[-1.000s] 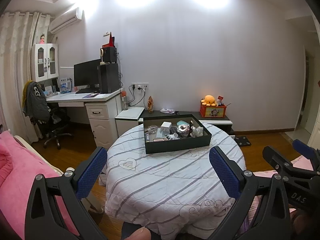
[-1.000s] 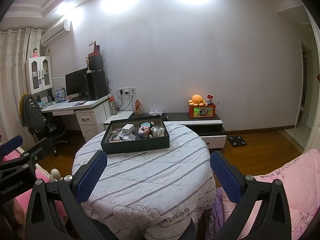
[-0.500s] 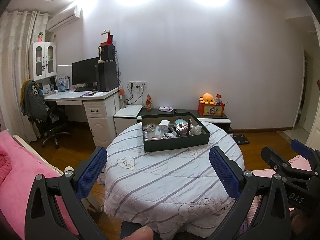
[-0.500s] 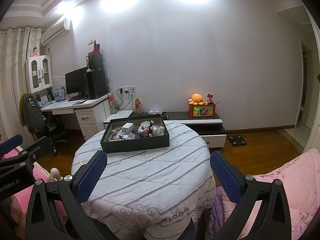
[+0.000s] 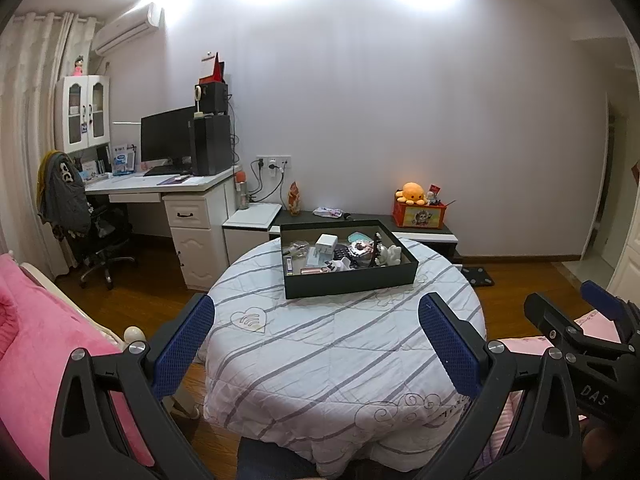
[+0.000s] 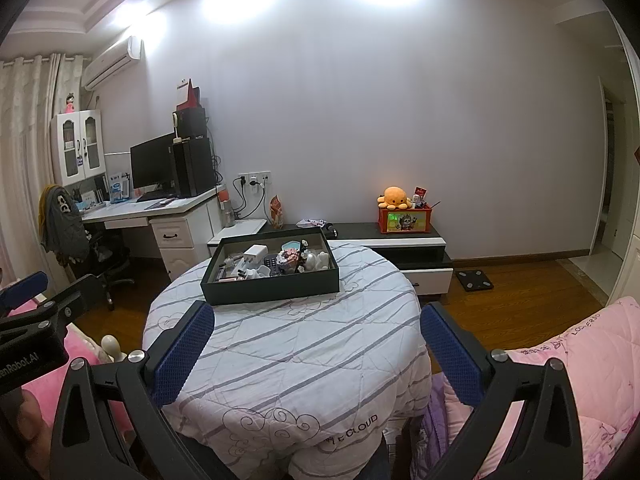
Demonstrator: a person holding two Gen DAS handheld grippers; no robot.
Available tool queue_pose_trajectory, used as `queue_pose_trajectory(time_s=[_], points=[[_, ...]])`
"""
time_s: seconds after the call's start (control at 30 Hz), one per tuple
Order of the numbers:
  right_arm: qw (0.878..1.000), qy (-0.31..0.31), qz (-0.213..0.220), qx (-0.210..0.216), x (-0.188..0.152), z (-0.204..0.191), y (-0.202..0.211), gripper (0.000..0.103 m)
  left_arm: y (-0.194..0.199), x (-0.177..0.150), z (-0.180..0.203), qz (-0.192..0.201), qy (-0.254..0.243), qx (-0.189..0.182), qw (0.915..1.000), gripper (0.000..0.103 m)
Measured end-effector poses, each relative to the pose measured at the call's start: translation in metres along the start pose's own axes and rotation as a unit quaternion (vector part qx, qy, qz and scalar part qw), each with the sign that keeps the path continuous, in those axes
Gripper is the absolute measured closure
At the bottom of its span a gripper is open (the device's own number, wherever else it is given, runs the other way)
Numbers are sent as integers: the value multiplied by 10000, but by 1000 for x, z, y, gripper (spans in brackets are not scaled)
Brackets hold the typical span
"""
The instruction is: Organize rigid objects
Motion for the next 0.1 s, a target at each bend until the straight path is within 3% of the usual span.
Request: queue_pose_trajectory(time_s=[0.1], points=[[10000,-6,-8,5,-1,1,0,0,2,1,0,80,-20,23,10000,0]])
Point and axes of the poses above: each gripper's, at about its wrist camera, not at the fingertips, and y roughly against the way its jaws point, z to its right, x to its top, the point moved 7 cm from there along -y, roughly the way its jaws point, and after that the axes turned 11 degrees about x, right-handed, at the moved point
